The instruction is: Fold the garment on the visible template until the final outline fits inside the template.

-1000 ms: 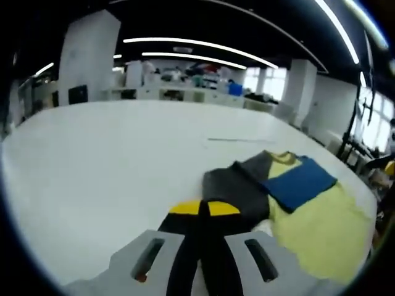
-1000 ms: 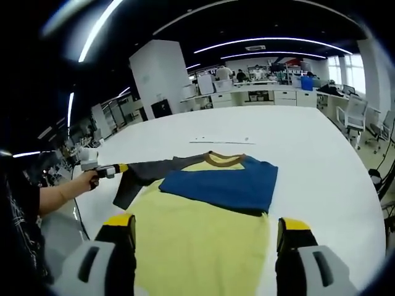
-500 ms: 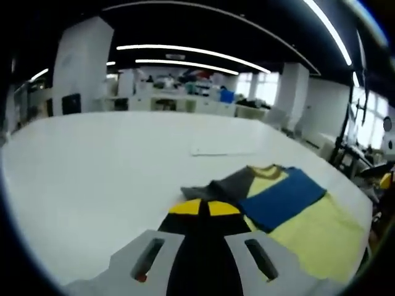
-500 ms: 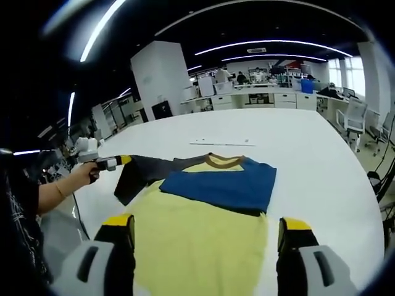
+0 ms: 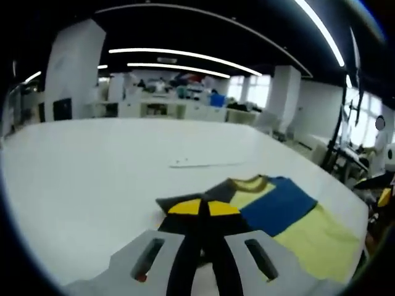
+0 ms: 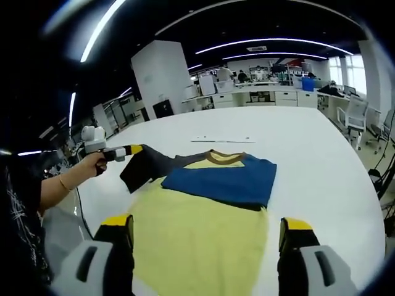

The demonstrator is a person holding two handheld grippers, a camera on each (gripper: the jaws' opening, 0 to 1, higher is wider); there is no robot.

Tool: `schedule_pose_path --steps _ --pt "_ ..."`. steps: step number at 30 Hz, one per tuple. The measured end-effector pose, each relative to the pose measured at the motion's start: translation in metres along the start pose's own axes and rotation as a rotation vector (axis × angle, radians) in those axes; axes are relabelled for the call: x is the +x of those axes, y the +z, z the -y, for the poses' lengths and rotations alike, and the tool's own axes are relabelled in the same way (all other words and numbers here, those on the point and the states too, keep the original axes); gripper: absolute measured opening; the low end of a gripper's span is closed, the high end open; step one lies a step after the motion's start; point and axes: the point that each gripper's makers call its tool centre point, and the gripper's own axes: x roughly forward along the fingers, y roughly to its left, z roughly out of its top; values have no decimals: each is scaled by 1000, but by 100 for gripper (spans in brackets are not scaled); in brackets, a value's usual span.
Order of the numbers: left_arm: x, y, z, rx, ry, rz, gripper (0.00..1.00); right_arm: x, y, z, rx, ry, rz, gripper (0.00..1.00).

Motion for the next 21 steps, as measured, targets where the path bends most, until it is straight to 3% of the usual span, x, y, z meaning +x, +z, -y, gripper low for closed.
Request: schedule_pose_path --steps 11,21 --pt "23 5 38 86 -62 -14 0 -2 1 4 6 -4 -3 99" --pt "42 -12 74 211 -105 -68 0 -2 -9 2 23 -2 -19 99"
